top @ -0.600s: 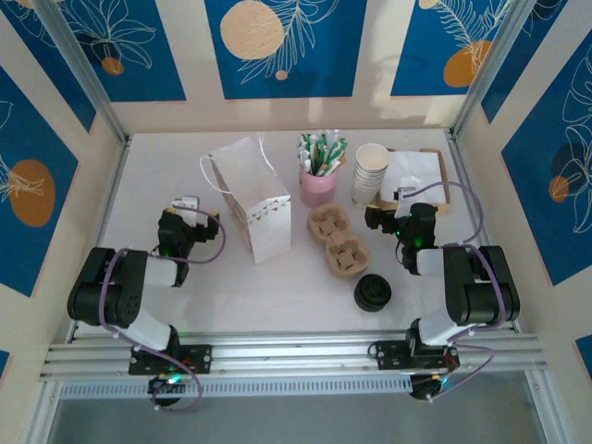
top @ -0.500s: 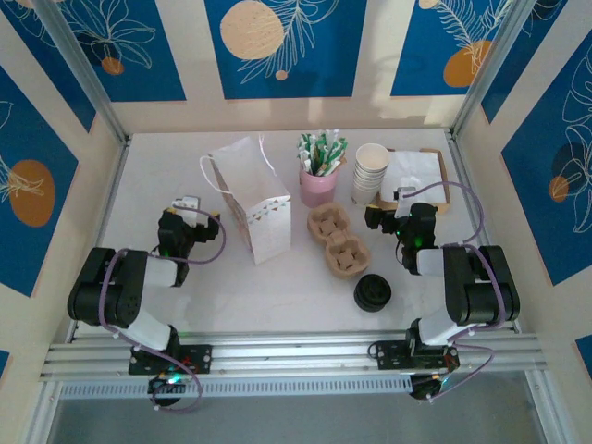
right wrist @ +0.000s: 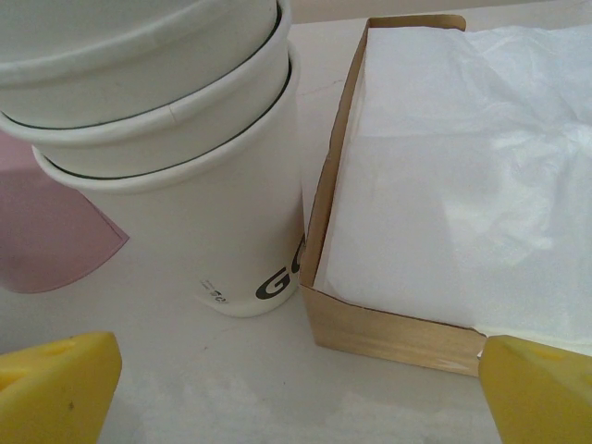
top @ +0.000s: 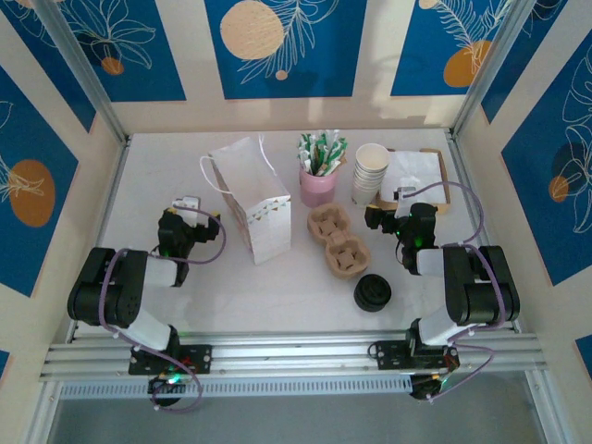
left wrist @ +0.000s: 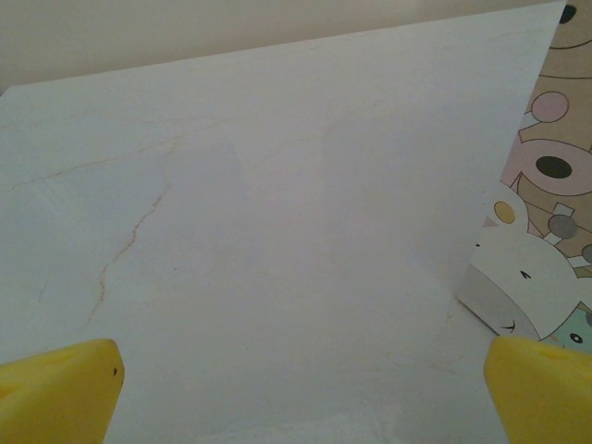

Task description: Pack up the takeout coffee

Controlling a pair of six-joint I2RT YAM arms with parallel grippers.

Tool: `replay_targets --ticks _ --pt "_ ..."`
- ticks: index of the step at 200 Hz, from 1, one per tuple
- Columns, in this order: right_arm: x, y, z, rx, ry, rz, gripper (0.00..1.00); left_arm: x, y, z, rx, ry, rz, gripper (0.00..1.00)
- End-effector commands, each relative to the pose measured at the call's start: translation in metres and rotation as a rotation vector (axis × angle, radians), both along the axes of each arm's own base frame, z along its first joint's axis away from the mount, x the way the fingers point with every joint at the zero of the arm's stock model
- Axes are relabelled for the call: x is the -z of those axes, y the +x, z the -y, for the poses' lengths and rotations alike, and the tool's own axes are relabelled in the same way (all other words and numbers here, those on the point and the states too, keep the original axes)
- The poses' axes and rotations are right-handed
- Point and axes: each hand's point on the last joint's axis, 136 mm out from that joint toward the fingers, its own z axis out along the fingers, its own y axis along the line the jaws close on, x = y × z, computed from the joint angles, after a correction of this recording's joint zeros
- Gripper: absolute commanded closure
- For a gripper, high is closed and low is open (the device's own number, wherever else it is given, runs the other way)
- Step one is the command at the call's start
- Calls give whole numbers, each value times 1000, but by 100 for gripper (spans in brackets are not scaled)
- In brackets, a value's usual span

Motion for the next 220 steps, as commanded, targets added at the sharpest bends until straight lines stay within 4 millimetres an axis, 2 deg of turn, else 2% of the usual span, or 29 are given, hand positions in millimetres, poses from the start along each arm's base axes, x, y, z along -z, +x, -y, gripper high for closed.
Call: replay_targets --ticks 1,55,68,81,104,127,139,150,156,168,181,195,205,220 --pt "-6 4 0 -8 4 26 1 -4 4 2 20 0 13 0" --pt "-8 4 2 11 -6 25 1 -5 6 -1 8 -14 -10 0" --pt "-19 4 10 71 -28 15 1 -5 5 0 14 -9 -7 0" --pt "-31 -5 18 121 -36 -17 1 -10 -1 2 28 -11 29 0" --pt "-53 -25 30 190 -15 67 1 -28 -1 -11 -56 -12 16 0" --pt "-73 -42 47 306 74 26 1 -41 -8 -20 -136 -75 -71 0" --pt "-83 -55 60 416 155 -15 1 -51 -16 -34 -248 -140 -106 0" --pt "-89 -63 64 453 218 -7 1 -60 -29 -50 -396 -223 -155 0" --pt "-91 -69 67 488 277 -2 1 -71 -36 -57 -456 -262 -178 0" --pt "-96 -79 67 506 413 -22 1 -93 -49 -58 -463 -248 -235 0" --pt "-116 -87 58 436 509 -26 1 -118 -58 -62 -470 -212 -245 0" --pt "-132 -98 63 487 616 -59 0 -138 -69 -70 -522 -239 -206 0" --pt "-148 -105 65 498 654 -74 1 -147 -74 -65 -504 -296 -167 0" --pt "-174 -109 61 483 708 -117 4 -165 -76 -45 -391 -397 -115 0"
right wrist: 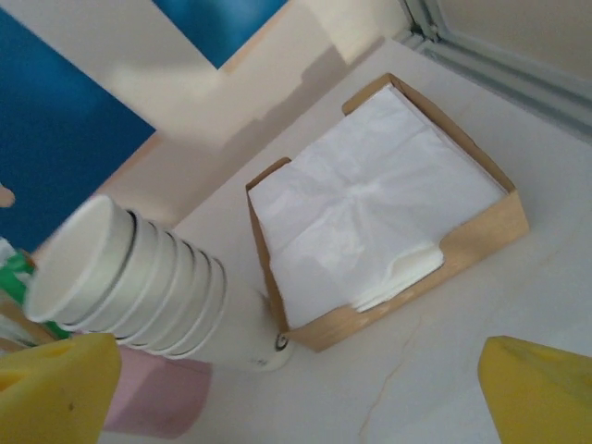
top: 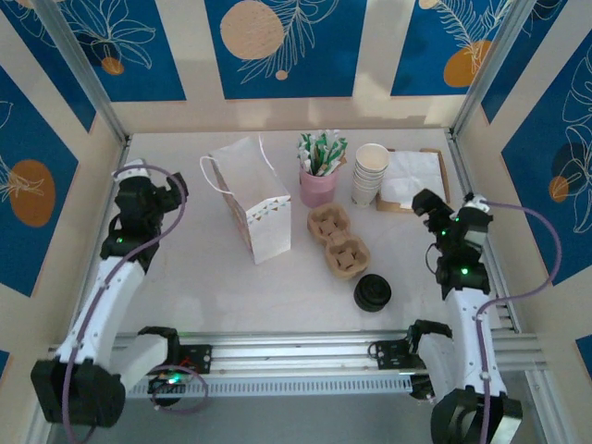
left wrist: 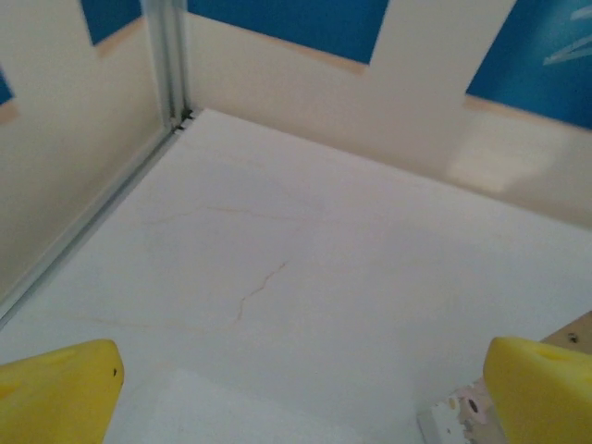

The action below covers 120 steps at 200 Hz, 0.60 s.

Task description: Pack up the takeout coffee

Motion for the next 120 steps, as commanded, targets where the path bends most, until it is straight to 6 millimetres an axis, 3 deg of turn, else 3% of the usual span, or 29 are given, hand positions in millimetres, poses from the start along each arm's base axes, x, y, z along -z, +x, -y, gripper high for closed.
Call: replay_targets --ticks 1,21,48,69,91,120 --pt "-32 -17 -19 -47 217 -62 4 15 -27 9 29 -119 -71 0" --pt "-63 -14 -38 -154 293 -99 10 -7 -30 34 167 -189 26 3" --pt "-90 0 -57 -253 353 -143 23 -9 -35 43 185 -302 83 10" --pt "-88 14 -59 -241 318 -225 33 6 -33 42 151 -385 92 14" --pt "-87 30 -67 -267 286 -287 39 -1 -35 56 236 -388 48 14" --pt "-77 51 -77 -258 251 -347 43 -29 -35 116 557 -382 -18 17"
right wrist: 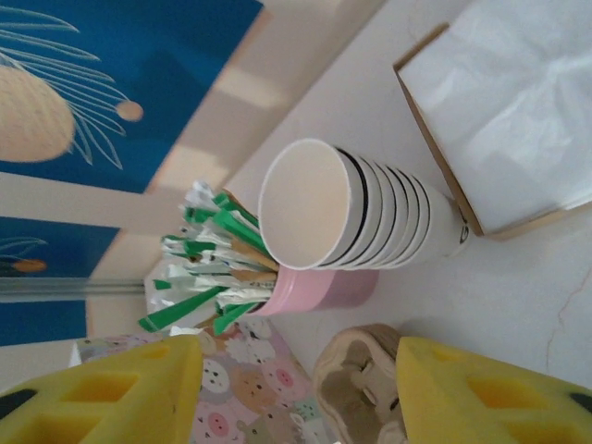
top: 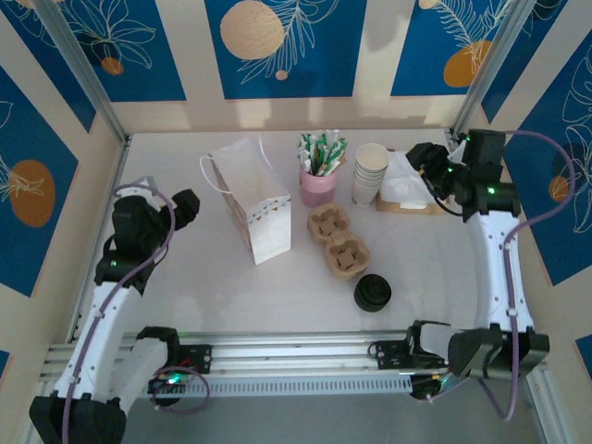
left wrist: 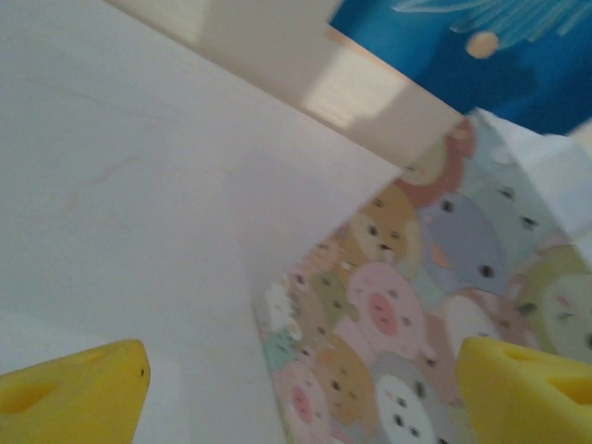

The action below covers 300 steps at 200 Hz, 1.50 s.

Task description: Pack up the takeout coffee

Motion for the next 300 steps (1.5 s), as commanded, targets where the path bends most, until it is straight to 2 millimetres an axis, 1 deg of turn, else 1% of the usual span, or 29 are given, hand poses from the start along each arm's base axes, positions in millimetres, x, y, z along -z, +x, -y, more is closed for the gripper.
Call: replay_targets --ticks 1,8,12,19,39,53,67,75,79,85,110,129,145,160,177,210,238,249,262,290,300 --pt "8 1 -6 4 -42 -75 43 -40 -5 52 280 -29 54 17" --pt "11 5 -7 12 -58 -86 44 -42 -9 69 372 -33 84 20" --pt "14 7 -6 20 -68 -95 46 -44 -11 77 421 -35 110 22" --pt "17 12 -6 32 -90 -103 49 -43 -14 83 462 -47 140 24" --pt "27 25 -8 44 -137 -130 51 -44 -24 73 416 -6 188 23" --pt "36 34 -9 48 -163 -156 52 -39 -26 63 347 -17 194 23" --pt "44 42 -12 45 -168 -193 53 -42 -29 67 373 -25 222 23" --pt "47 47 -15 35 -169 -205 54 -41 -28 68 379 -26 215 23" --pt "48 50 -16 33 -168 -210 58 -41 -28 68 381 -26 212 23" --pt "50 54 -19 28 -170 -212 60 -39 -27 68 383 -23 201 23" --pt "58 68 -26 14 -210 -228 61 -34 -25 72 403 -33 178 23" --pt "62 76 -26 8 -275 -236 61 -33 -25 73 410 -42 180 22" --pt "65 79 -19 23 -328 -257 61 -31 -25 72 401 -32 171 22" --pt "70 82 -17 26 -347 -270 61 -32 -25 70 397 -23 173 21" --pt "74 85 -19 15 -349 -277 61 -33 -25 69 390 -21 182 21" --pt "82 88 -16 21 -377 -305 61 -33 -25 64 364 0 184 20" --pt "87 91 -20 10 -364 -320 62 -33 -26 64 363 3 183 20" --pt "88 92 -21 4 -362 -321 64 -32 -25 64 362 7 181 20" --pt "88 93 -22 0 -362 -319 70 -32 -25 62 353 14 179 20" --pt "88 95 -23 0 -355 -319 73 -31 -24 60 341 15 178 20" --pt "88 95 -23 -3 -356 -319 78 -31 -24 60 341 12 179 20"
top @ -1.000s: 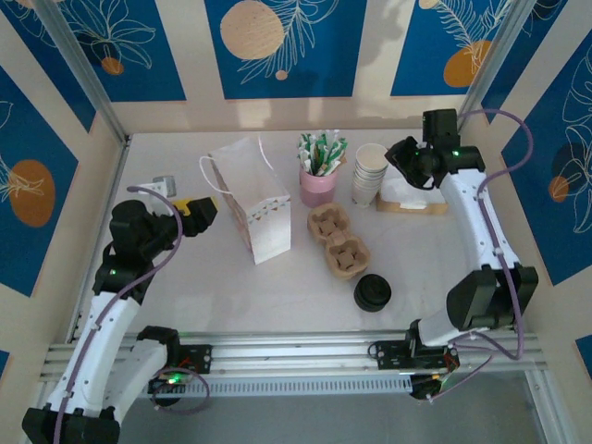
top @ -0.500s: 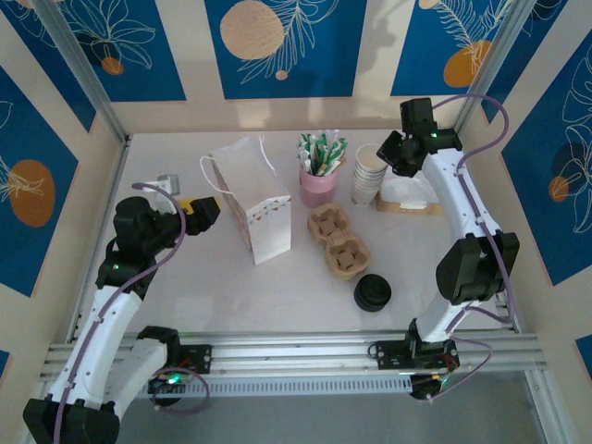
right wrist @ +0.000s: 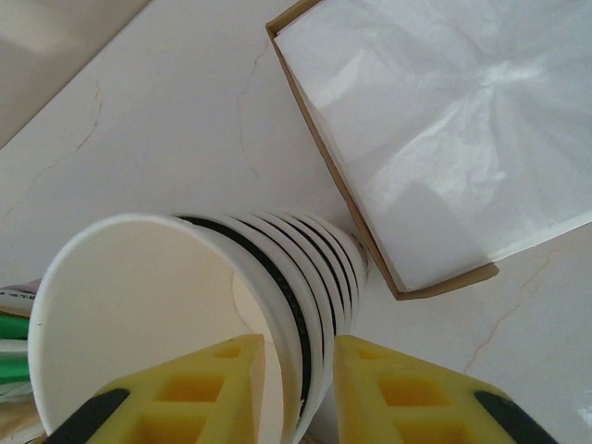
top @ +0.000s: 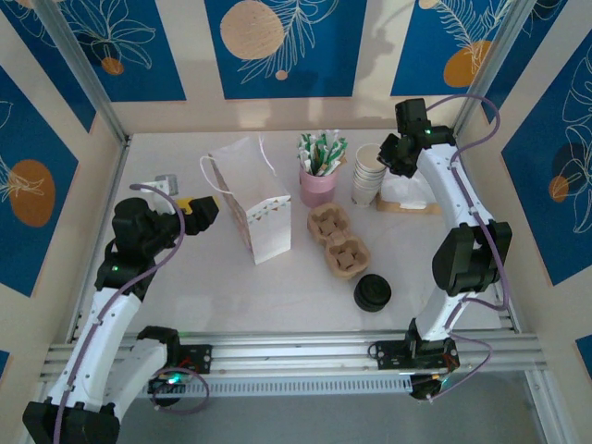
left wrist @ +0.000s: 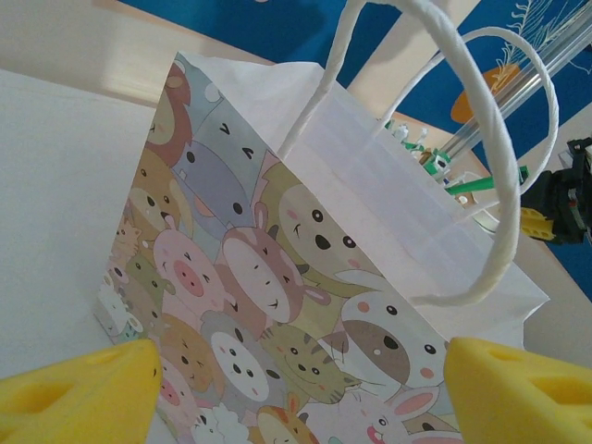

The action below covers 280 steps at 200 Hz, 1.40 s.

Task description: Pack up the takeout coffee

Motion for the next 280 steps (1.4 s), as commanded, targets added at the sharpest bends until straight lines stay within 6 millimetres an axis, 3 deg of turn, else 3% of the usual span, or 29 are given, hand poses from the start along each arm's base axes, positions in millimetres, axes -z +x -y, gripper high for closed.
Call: replay_targets --ticks 1,19,67,107,149,193,222,250,280 --pt "-9 3 -3 -8 0 13 79 -2 -2 -2 -5 22 25 20" --pt "-10 3 -3 -15 -1 13 87 -1 -2 -1 -4 21 21 20" --pt "-21 2 -4 -28 2 30 97 0 -1 -1 -4 20 19 20" --pt "-50 -2 -6 -27 28 105 100 1 0 -1 -3 22 16 20" --pt "-94 -14 -6 -26 48 215 100 1 0 -2 -9 26 18 20" --pt "-150 -50 1 -11 62 362 100 2 0 -3 -13 31 17 20" --pt "-173 -85 -13 -67 114 442 100 2 0 -4 -18 34 20 20" --pt "-171 -123 -36 -167 124 450 100 2 0 -5 -22 38 22 21" --pt "-143 -167 -68 -301 134 394 100 4 1 -7 -32 51 20 22"
